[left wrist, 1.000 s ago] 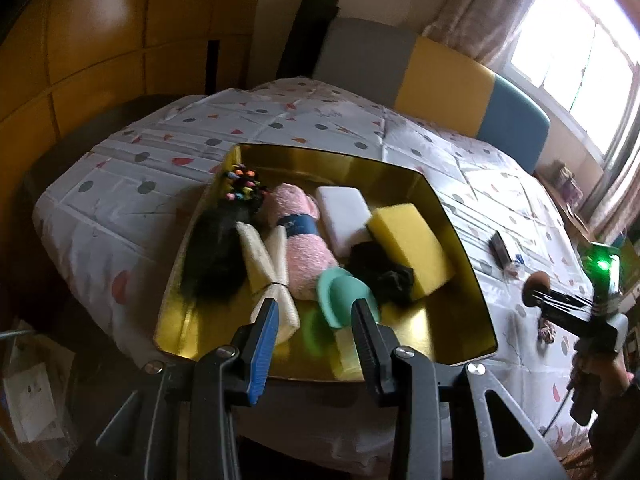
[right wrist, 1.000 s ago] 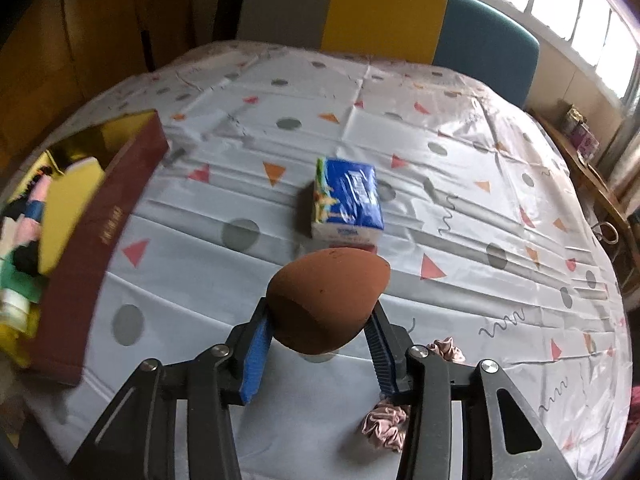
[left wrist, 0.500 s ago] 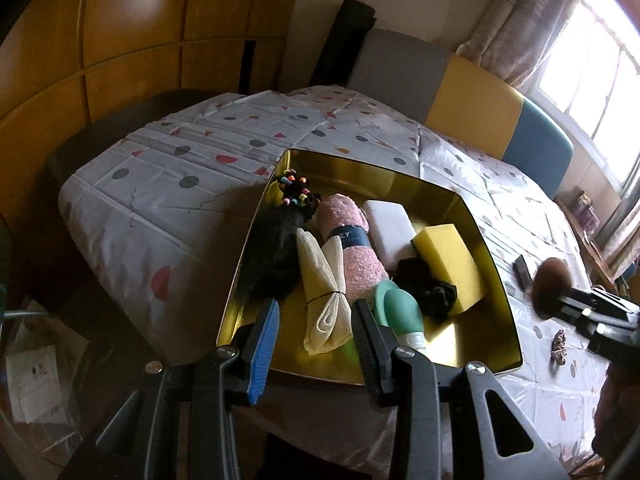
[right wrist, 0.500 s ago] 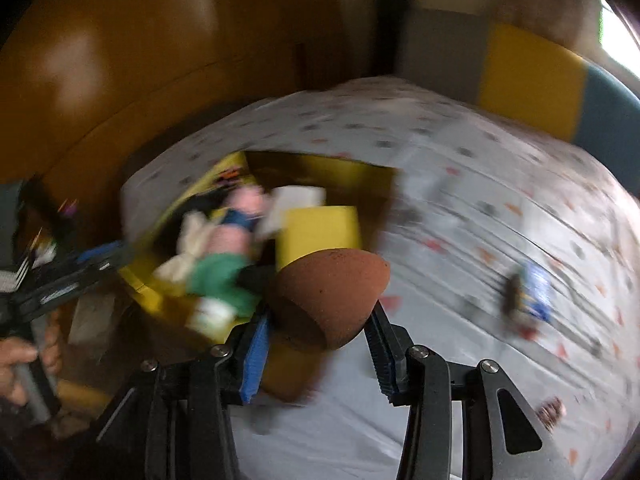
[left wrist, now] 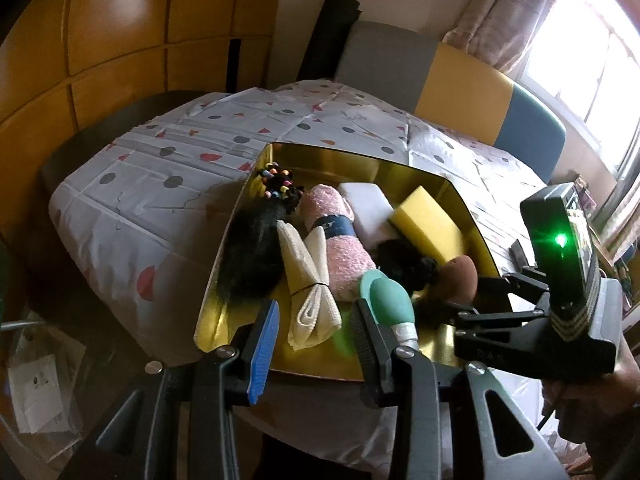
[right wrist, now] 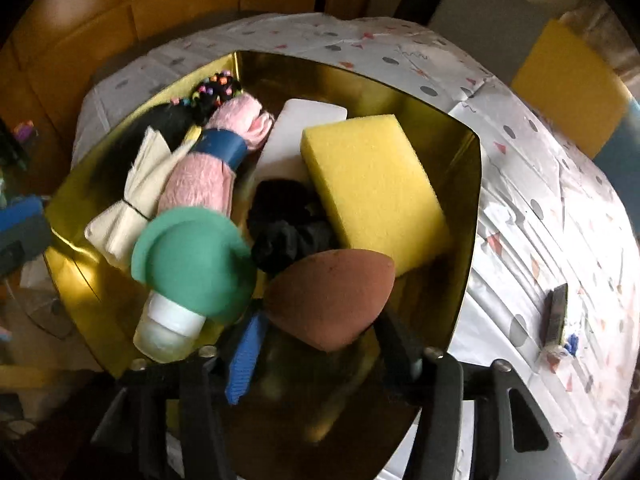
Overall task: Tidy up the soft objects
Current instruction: 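Carry the brown sponge into the tray and open the right tool, then move the right tool to the pink satin scrunchie and grasp it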
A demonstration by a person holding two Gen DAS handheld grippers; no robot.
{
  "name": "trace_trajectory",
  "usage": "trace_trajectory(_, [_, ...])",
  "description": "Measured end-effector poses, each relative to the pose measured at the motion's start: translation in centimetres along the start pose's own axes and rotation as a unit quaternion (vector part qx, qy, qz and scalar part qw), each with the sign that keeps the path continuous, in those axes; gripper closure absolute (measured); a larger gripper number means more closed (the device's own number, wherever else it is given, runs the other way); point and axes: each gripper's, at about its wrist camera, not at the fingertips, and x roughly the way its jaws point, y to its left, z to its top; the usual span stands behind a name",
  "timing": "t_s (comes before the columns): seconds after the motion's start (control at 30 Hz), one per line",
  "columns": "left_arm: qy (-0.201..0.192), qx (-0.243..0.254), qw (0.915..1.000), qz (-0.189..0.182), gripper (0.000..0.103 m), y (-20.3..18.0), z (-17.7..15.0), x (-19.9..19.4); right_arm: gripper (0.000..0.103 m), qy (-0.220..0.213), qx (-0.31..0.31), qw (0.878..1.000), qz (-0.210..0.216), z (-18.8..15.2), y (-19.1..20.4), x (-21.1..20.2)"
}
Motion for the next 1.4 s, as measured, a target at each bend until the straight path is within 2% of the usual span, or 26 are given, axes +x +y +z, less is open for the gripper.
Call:
trace_trajectory(0.17, [0.006, 0.002, 1.0000, -0.001, 0.066, -0.2, -0.3, 0.2, 0.036, -0.023, -0.001, 1.000, 0.001, -1.0, 0.3, -1.0])
trace_trajectory(0.23, [0.007, 0.001, 1.0000, -0.001, 0.066, -0.3, -0.3, 0.1, 0.026, -0.039, 0.006, 0.999, 0.006, -1.5, 0.4, -1.7])
trace_trajectory(0.27, [0.007, 0.003, 1.0000, -0.002, 0.066, -0.4, -0.3, 0.1, 0.025, -0.046, 0.012, 0.999, 0.007, -1.6, 0.3, -2.0])
trace_trajectory(0.4, [0.008, 0.010, 0.9999, -0.003, 0.066, -0.8, -0.5, 0.0, 0.025, -0.070, 0.032, 0.997, 0.015, -2.3, -0.3, -3.7])
trace_trajectory(0.8, [0.001, 0.033, 0.9994, -0.006, 0.066, -2.2, -0.8, -1.1, 0.024, -0.123, 0.068, 0.990, -0.001, -4.4, -1.4, -7.5])
trace_trajectory(0.9, [-0.001, 0.040, 0.9992, -0.007, 0.066, -2.5, -0.9, -1.5, 0.021, -0.136, 0.076, 0.988, -0.009, -5.2, -2.0, -8.5])
trace_trajectory(1.4, [-0.001, 0.061, 0.9981, -0.007, 0.066, -4.0, -1.1, -1.6, 0.021, -0.136, 0.121, 0.982, -0.040, -8.2, -6.7, -9.4])
